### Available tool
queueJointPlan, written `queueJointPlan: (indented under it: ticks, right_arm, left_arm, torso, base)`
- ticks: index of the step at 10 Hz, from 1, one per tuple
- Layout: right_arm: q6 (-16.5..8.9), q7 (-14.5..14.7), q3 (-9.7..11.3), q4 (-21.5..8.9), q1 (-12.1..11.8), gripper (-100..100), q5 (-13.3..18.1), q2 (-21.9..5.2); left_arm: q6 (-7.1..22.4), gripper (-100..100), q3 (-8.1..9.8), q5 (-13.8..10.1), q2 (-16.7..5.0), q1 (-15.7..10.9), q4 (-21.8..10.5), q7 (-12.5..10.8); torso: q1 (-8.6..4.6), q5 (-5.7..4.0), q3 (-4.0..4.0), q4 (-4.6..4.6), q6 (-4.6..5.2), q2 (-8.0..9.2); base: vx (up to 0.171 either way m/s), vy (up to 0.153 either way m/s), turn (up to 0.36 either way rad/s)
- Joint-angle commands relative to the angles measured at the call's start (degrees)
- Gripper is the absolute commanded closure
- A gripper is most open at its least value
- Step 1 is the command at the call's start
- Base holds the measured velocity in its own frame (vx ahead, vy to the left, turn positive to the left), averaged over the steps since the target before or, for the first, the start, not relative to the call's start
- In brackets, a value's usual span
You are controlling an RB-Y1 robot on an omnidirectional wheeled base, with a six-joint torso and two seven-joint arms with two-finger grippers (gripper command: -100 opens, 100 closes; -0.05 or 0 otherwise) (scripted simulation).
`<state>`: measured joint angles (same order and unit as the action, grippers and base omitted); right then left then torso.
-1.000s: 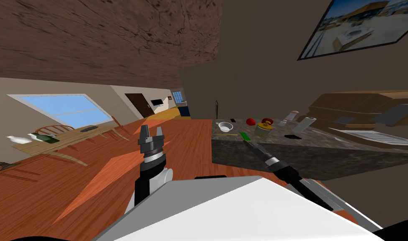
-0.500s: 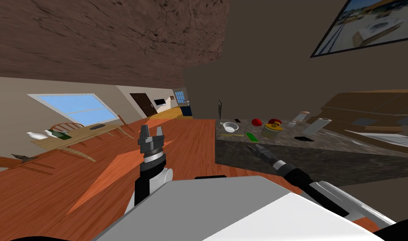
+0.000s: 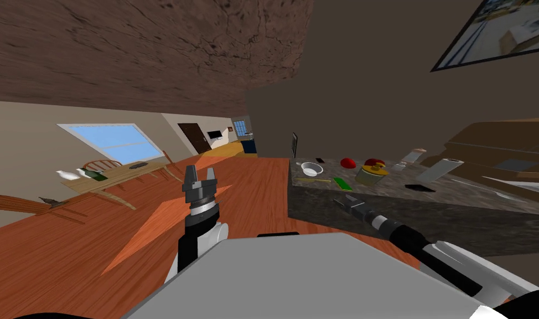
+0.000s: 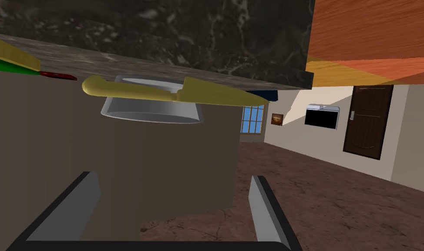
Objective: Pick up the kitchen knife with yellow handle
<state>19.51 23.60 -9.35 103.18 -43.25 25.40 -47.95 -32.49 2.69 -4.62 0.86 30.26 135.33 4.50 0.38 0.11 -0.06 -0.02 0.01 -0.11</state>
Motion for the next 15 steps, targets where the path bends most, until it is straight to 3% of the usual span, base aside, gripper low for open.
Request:
queueJointPlan:
  ticks: [1, 5, 6, 10, 15]
  right_arm:
    - [-0.84, 1.35, -0.4, -1.6, -0.69, -100, 1.86, -2.86]
    - [-2.74, 5.57, -0.89, -6.43, -1.33, -100, 6.82, -8.47]
    - [-2.74, 5.57, -0.89, -6.43, -1.33, -100, 6.82, -8.47]
    - [-5.64, 11.49, -1.01, -12.52, -1.21, -100, 13.21, -14.09]
    - [-9.07, 18.41, -0.38, -19.14, -0.61, -100, 20.32, -18.84]
  left_arm:
    - [0.0, 0, 0.0, 0.0, 0.0, 0.0, 0.0, 0.0]
    - [0.0, 0, 0.0, 0.0, 0.0, 0.0, 0.0, 0.0]
    - [0.0, 0, 0.0, 0.0, 0.0, 0.0, 0.0, 0.0]
    - [0.0, 0, 0.0, 0.0, 0.0, 0.0, 0.0, 0.0]
    - [0.0, 0, 0.0, 0.0, 0.0, 0.01, 0.0, 0.0]
  torso:
    - [0.0, 0.0, 0.0, 0.0, 0.0, 0.0]
    - [-0.04, -0.02, -0.01, 0.0, -0.02, -0.01]
    - [-0.03, -0.02, -0.06, -0.02, -0.01, -0.11]
    - [0.08, 0.0, -0.12, -0.05, -0.02, -0.2]
    - [-0.03, -0.01, -0.15, -0.06, -0.01, -0.25]
  base:
    - [0.056, 0.079, 0.06]
    - [0.058, 0.101, 0.077]
    - [0.068, 0.075, 0.022]
    - [0.091, 0.11, 0.088]
    - [0.118, 0.089, 0.087]
